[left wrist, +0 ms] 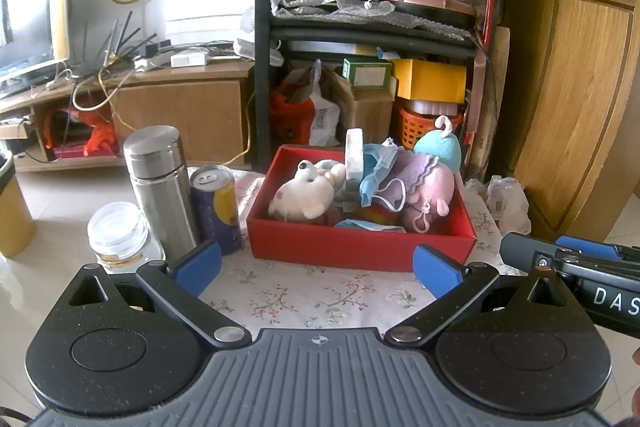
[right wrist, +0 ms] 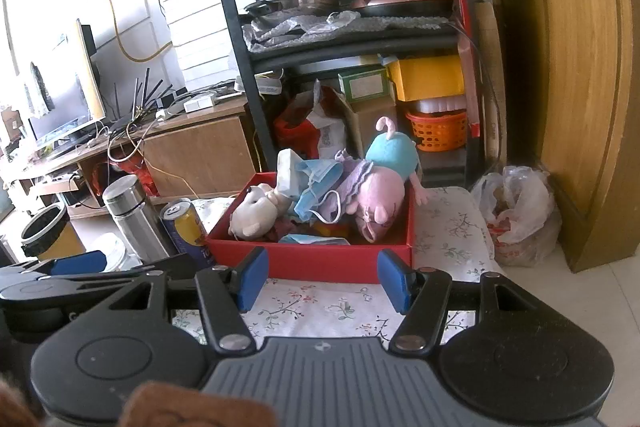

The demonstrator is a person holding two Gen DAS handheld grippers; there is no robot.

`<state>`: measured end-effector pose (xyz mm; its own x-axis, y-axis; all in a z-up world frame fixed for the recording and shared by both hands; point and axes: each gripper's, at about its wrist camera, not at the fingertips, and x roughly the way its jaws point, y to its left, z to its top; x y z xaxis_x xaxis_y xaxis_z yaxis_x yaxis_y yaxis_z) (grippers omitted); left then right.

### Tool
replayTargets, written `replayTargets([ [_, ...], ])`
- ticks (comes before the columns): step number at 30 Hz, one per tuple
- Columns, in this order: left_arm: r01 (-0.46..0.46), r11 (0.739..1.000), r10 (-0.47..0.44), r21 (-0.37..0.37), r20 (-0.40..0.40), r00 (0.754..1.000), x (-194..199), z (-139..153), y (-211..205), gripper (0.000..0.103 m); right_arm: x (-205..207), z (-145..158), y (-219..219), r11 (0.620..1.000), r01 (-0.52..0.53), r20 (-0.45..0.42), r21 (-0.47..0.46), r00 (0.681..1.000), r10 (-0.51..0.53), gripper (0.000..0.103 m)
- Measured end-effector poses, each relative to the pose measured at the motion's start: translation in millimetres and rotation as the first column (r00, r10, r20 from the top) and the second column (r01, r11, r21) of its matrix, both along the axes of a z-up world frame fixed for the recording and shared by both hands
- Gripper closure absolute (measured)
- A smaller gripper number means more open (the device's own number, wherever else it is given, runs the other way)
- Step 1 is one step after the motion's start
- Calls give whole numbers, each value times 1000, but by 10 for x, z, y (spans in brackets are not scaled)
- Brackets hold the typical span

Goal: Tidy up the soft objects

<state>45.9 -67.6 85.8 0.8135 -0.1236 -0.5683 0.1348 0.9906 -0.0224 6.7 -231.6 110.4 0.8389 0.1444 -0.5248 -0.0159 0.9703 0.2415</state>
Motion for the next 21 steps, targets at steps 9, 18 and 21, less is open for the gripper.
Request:
replayTargets([
  [9,-4,1000,4,8,8,1000,-2,6,-2,6,1,-3,-2,1000,1,-2,0,1000,-1,71],
  [18,-6,1000,6,20,16,1000,0,7,-10,6,10,-3,-19,1000,5,-1,-4,1000,-5,71],
  [21,-7,1000,7,22,17,1000,1,6,-10,6,9,-3,-13,1000,4,-2,-4,1000,-4,71],
])
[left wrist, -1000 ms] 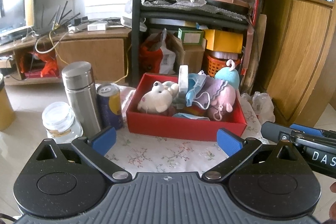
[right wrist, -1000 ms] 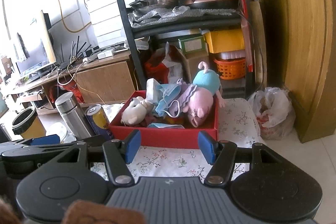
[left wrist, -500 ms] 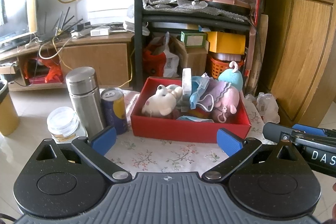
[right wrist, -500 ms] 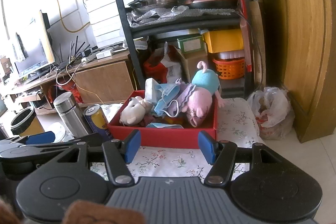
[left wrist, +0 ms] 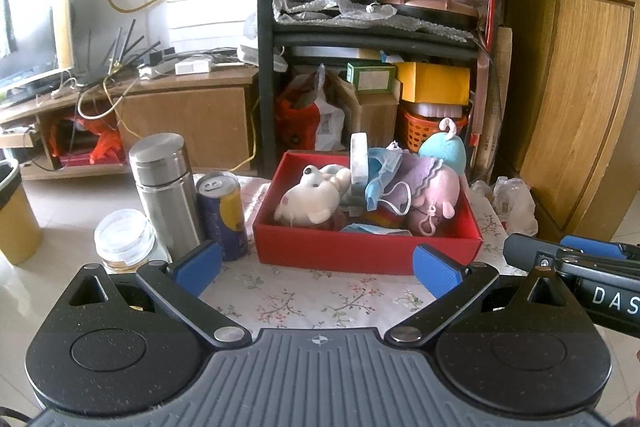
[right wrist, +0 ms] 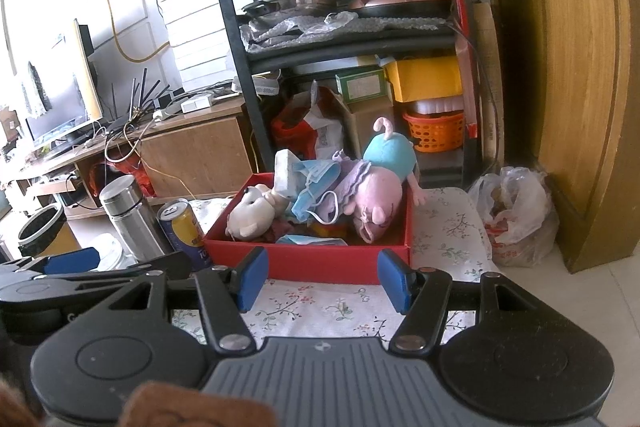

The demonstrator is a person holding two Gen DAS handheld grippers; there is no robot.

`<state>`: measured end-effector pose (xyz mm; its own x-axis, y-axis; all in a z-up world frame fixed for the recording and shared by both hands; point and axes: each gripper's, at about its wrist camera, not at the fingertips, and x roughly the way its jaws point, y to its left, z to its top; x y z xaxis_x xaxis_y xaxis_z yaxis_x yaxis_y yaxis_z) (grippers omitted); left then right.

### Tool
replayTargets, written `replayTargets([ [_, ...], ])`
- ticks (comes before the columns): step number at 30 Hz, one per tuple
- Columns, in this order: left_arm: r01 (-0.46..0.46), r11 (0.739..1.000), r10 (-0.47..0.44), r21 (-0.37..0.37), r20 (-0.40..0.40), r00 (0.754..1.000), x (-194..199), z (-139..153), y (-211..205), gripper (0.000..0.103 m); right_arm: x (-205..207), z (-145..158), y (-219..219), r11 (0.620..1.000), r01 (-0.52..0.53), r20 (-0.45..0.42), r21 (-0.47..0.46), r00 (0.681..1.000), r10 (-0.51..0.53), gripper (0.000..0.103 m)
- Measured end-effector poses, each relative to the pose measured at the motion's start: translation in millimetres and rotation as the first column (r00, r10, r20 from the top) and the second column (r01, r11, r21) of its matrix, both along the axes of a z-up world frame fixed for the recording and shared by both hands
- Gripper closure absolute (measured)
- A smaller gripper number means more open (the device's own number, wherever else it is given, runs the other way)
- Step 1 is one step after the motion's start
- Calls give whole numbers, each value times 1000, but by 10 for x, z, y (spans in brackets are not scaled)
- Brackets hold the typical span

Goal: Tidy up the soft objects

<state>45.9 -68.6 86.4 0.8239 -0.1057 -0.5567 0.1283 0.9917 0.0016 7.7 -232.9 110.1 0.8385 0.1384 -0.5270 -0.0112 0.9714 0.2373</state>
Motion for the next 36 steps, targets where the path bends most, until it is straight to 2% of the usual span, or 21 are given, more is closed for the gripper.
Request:
replayTargets([
  [36,-7,1000,7,11,22,1000,12,8,30,6,2,-3,0,1000,1,2,0,1000,-1,71],
])
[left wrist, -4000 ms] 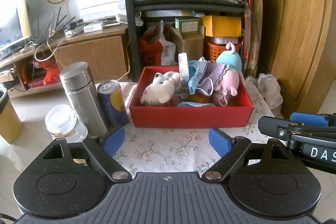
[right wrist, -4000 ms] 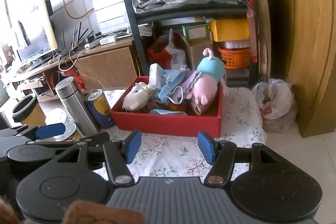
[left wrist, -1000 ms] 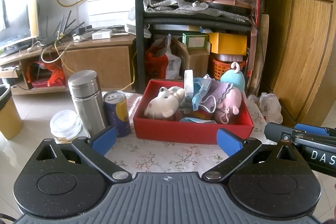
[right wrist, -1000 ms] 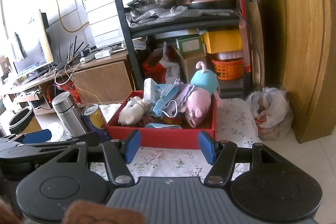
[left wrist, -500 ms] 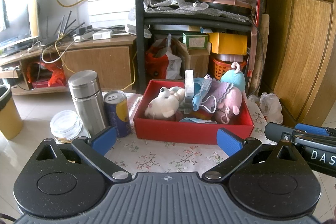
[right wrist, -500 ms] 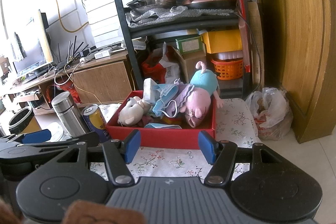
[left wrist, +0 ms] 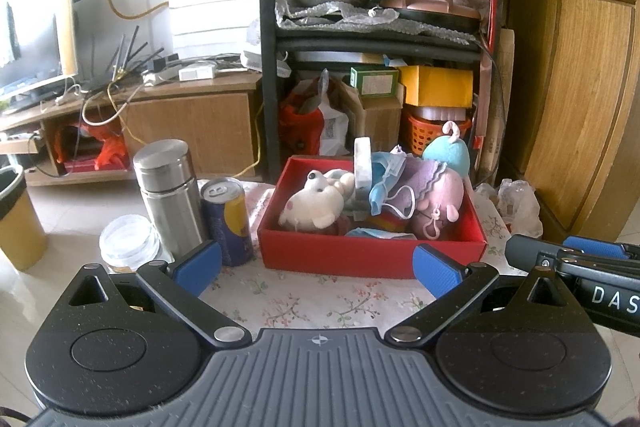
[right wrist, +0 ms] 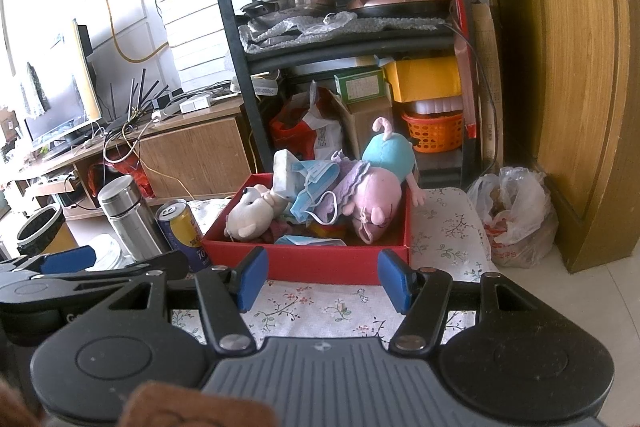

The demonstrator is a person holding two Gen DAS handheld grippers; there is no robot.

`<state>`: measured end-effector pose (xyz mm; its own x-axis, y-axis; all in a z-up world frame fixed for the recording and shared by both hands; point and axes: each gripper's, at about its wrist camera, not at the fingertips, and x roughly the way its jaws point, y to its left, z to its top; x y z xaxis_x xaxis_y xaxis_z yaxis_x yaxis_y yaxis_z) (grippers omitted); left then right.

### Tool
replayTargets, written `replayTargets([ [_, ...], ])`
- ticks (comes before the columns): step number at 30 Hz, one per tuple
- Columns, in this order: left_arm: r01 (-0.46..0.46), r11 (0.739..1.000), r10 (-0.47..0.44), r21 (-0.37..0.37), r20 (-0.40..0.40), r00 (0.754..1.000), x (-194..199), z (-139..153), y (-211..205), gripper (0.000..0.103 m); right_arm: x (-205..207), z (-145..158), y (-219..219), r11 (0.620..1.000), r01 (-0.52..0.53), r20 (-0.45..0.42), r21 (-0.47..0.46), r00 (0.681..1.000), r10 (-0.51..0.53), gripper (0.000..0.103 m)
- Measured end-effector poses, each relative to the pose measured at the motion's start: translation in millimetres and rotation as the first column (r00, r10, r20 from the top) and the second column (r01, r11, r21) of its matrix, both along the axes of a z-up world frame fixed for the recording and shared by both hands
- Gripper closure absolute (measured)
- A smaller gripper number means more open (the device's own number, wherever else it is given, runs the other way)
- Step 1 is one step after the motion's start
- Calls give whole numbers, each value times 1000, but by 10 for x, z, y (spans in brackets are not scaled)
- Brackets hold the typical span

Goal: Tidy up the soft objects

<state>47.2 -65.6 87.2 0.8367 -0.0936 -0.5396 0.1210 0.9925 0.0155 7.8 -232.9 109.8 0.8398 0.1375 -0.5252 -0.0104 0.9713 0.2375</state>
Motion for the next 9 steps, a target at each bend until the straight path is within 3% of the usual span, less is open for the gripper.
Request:
replayTargets([
  [9,-3,1000,3,-2,41,999,-42,8,-16,6,12,3,-40,1000,12,10,11,1000,-12,69],
])
